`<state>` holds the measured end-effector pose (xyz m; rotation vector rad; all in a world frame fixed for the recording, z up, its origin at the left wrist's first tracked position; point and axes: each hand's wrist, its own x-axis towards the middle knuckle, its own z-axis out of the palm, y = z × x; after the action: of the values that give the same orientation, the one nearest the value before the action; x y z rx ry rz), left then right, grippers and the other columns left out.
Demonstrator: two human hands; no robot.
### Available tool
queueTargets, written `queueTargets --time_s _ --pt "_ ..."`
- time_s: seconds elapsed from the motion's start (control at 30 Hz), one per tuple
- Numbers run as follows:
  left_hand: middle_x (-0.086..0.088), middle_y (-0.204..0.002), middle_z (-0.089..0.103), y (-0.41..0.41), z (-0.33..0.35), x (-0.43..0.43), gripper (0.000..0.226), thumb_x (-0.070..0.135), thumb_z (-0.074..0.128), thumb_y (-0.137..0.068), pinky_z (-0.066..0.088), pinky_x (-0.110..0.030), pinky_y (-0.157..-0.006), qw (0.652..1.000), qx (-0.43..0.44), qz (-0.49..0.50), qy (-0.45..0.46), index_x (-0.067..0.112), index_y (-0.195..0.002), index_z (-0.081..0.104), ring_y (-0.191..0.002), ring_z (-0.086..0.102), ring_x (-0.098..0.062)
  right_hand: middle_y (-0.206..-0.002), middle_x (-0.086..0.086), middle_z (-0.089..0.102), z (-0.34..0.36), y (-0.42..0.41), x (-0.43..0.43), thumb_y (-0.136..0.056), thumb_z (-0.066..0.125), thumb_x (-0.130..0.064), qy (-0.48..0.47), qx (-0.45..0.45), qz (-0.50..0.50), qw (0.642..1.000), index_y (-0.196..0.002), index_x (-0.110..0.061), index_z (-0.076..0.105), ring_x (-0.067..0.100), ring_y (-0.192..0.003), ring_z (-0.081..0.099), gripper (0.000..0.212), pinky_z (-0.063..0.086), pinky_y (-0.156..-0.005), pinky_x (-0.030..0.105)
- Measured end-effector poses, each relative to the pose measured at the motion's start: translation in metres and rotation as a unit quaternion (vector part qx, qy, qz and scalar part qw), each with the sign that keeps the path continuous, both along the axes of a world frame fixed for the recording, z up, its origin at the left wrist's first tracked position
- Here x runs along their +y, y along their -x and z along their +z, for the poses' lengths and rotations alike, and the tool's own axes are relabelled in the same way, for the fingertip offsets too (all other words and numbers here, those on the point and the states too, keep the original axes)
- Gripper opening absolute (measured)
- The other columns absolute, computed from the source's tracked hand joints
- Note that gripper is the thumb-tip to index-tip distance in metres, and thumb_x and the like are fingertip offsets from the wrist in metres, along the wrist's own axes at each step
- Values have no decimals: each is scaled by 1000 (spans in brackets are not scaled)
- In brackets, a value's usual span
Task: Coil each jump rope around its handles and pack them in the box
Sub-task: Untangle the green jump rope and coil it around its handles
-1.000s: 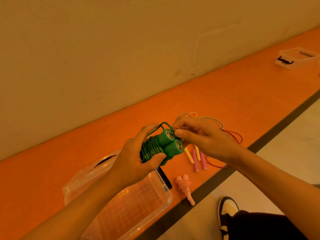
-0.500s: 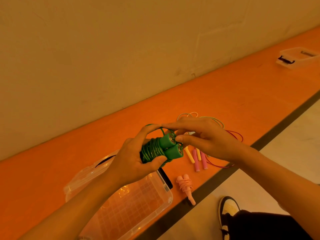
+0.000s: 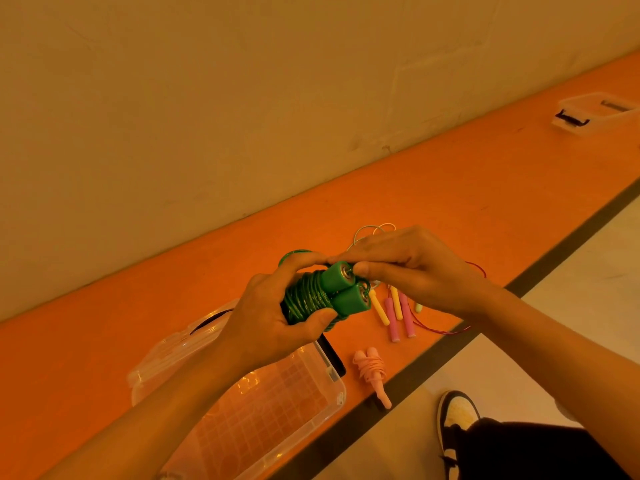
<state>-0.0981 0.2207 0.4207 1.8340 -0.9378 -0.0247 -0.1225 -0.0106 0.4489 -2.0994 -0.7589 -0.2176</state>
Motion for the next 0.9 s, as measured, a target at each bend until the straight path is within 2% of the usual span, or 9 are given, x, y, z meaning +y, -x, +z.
queueTargets --time_s 0.07,0.17,0.37,0.43,0.57,0.7,0.8,0.9 --pt "18 -103 70 0 1 0 53 33 68 -80 51 -10 -61 1000 -4 -1 9 57 -122 47 -73 72 -1 -110 4 74 0 -1 0 -99 54 -24 -29 33 1 999 -121 -5 69 16 -95 70 33 58 -73 36" --pt "14 -104 71 -1 1 -1 51 31 69 -80 53 -12 -63 1000 7 -2 22 52 -122 50 -75 73 -4 -109 10 74 -2 -1 -1 -97 57 -23 -86 105 4 991 -117 -1 70 24 -97 70 32 58 -78 43" --pt "10 -102 71 0 -3 -1 48 33 69 -79 55 -18 -61 1000 10 -1 21 39 -123 52 -73 74 -7 -103 14 73 -1 2 1 -95 59 -14 -141 171 -2 975 -108 3 72 30 -96 68 25 56 -81 39" --pt "10 -101 71 -1 -2 -1 48 33 69 -79 55 -18 -61 1000 10 2 23 41 -123 52 -73 74 -7 -100 13 74 0 5 5 -93 60 -17 -169 193 -15 966 -106 -2 74 27 -94 69 24 56 -79 34" --pt "11 -96 72 -3 -2 1 53 34 70 -78 58 -24 -59 1000 -8 18 12 54 -122 49 -72 73 -9 -95 -4 77 4 11 10 -86 62 -20 -207 228 -41 951 -104 -17 74 9 -85 72 22 54 -65 17" --pt "4 -95 72 -3 -7 1 51 34 72 -78 58 -42 -56 1000 4 10 0 44 -124 52 -68 73 -20 -95 3 77 5 10 4 -79 69 -15 -226 281 2 933 -97 -29 78 16 -86 72 24 56 -67 21" --pt "3 -93 72 -2 -11 0 52 35 72 -78 54 -43 -52 1000 -14 -2 -17 39 -126 53 -63 69 -24 -90 1 74 3 8 0 -80 68 -8 -220 319 39 921 -84 -34 77 17 -86 70 27 55 -68 22" --pt "2 -90 73 0 -11 0 52 34 73 -79 54 -42 -51 1000 -5 -9 -16 38 -127 53 -61 69 -23 -88 -1 73 4 8 -1 -82 67 -8 -207 315 38 925 -86 -32 77 15 -85 69 26 55 -70 21"
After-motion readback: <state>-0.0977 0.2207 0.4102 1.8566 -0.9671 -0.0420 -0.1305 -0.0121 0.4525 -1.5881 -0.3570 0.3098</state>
